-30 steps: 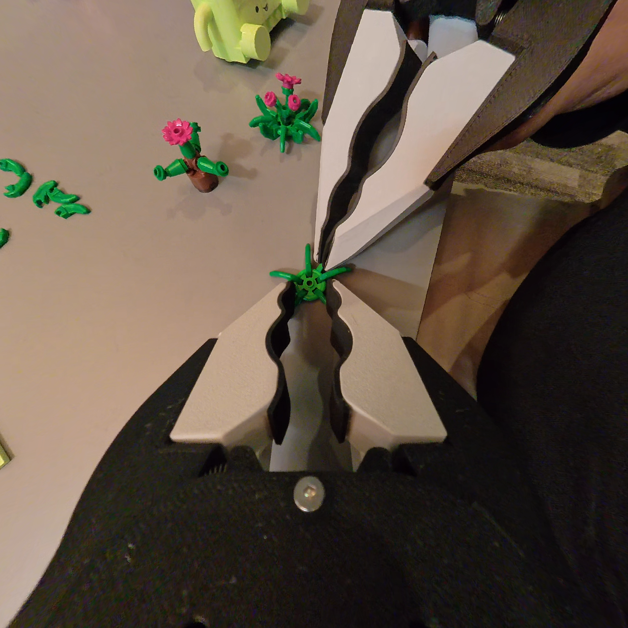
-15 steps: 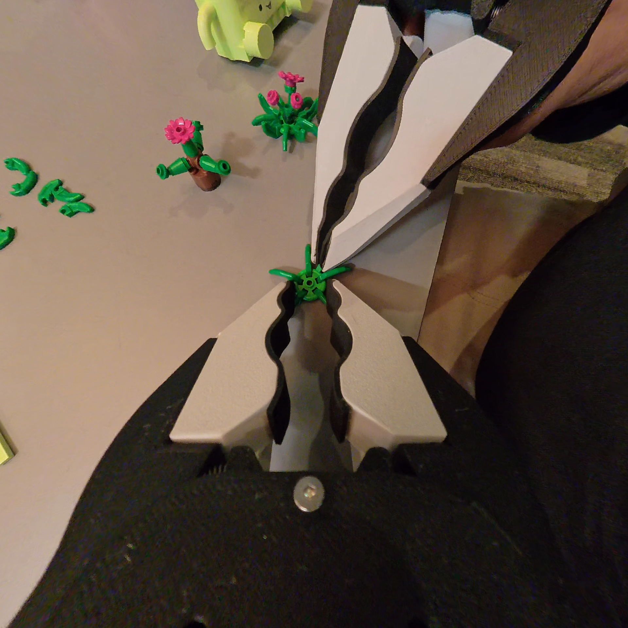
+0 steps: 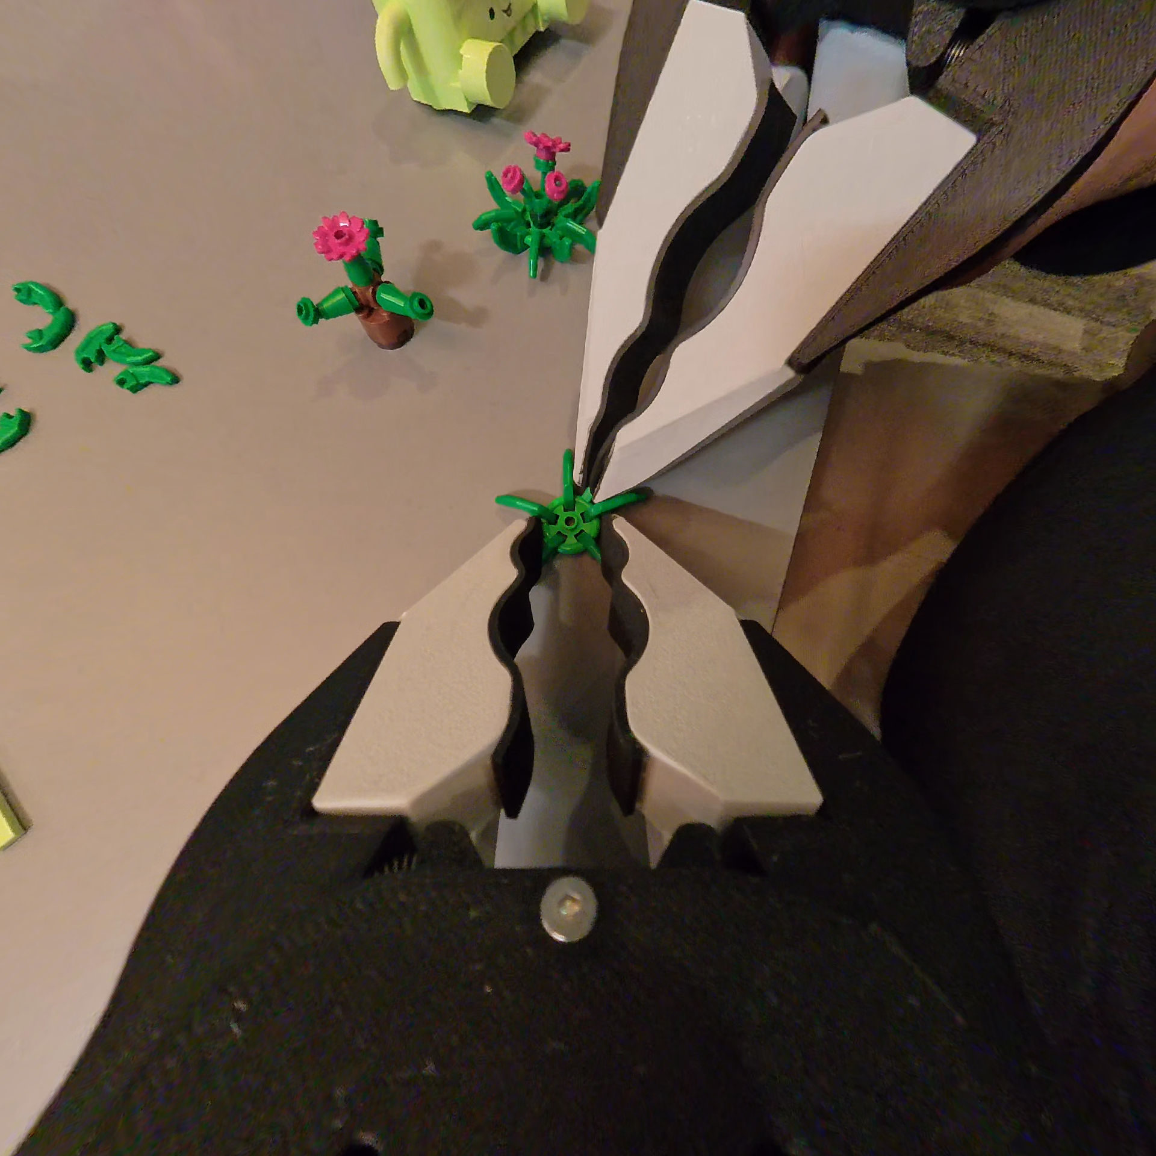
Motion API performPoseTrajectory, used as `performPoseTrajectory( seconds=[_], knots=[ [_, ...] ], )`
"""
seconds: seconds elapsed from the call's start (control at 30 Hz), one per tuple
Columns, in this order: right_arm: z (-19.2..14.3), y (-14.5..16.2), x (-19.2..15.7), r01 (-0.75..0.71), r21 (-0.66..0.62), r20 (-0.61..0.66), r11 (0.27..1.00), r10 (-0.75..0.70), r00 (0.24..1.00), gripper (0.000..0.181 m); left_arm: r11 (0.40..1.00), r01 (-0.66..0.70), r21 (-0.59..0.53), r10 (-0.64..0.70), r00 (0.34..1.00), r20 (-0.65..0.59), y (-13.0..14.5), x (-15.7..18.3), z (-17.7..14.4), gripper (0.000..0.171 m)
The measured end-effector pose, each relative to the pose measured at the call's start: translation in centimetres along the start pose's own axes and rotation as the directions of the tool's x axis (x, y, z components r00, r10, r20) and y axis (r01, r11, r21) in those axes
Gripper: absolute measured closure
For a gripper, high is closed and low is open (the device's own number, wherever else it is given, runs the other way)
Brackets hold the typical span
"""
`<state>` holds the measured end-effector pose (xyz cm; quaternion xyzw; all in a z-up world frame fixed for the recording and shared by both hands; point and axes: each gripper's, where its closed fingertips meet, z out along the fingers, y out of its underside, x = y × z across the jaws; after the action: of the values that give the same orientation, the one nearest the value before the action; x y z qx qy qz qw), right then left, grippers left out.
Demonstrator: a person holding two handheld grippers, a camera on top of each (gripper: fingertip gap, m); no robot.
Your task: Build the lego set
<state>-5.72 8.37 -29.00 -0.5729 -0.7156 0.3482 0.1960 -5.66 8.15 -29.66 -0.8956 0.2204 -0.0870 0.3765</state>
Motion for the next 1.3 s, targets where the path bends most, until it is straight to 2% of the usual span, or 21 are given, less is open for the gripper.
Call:
performPoseTrajectory(
  seconds=[0.17, 0.3, 0.7, 0.8, 0.9, 1.0, 1.07, 1.13, 1.2, 1.3],
  knots=[
    [-0.3, 0.2, 0.1, 0.012, 0.043, -0.016, 0.999, -0.011, 1.000, 0.179, 1.000, -0.012, -0.006, 0.012, 1.000, 0.009, 0.1, -0.1, 0.0, 0.151],
    [-0.5, 0.8, 0.4, 0.036, 0.016, -0.027, 0.999, -0.036, 0.999, 0.173, 1.000, -0.007, -0.006, 0.007, 1.000, -0.002, 0.1, -0.1, 0.0, 0.151],
    [-0.4, 0.8, 0.4, 0.074, 0.001, -0.015, 0.997, -0.073, 0.997, 0.181, 1.000, -0.009, -0.006, 0.009, 1.000, -0.009, 0.1, 0.0, 0.0, 0.151],
    [-0.7, 0.5, 0.1, 0.042, 0.028, 0.014, 0.999, -0.043, 0.999, 0.181, 1.000, -0.011, -0.005, 0.011, 1.000, -0.020, 0.1, 0.1, 0.0, 0.148],
    [-1.4, 0.1, 0.0, -0.015, 0.060, 0.050, 0.998, 0.012, 0.999, 0.180, 1.000, -0.018, -0.003, 0.018, 1.000, -0.019, 0.2, 0.1, -0.2, 0.136],
    [-2.2, -0.4, -0.2, -0.046, 0.100, 0.091, 0.994, 0.037, 0.995, 0.180, 0.998, -0.006, 0.061, 0.007, 1.000, -0.019, -0.7, 0.0, -1.4, 0.137],
    [-2.7, -0.8, -0.4, -0.033, 0.128, 0.101, 0.991, 0.020, 0.995, 0.181, 0.985, 0.062, 0.161, -0.046, 0.994, -0.096, -2.4, 0.7, -2.5, 0.145],
    [-3.1, -1.4, -0.7, 0.017, 0.162, 0.085, 0.987, -0.031, 0.996, 0.181, 0.956, 0.188, 0.225, -0.137, 0.965, -0.224, -3.7, 1.6, -3.2, 0.147],
    [-3.6, -2.0, -1.2, 0.092, 0.196, 0.056, 0.976, -0.105, 0.993, 0.181, 0.918, 0.312, 0.244, -0.226, 0.919, -0.323, -4.4, 1.7, -3.5, 0.146],
    [-4.4, -3.1, -1.3, 0.243, 0.232, -0.066, 0.942, -0.234, 0.970, 0.181, 0.851, 0.466, 0.241, -0.314, 0.821, -0.477, -5.2, 2.3, -4.1, 0.144]
  ],
)
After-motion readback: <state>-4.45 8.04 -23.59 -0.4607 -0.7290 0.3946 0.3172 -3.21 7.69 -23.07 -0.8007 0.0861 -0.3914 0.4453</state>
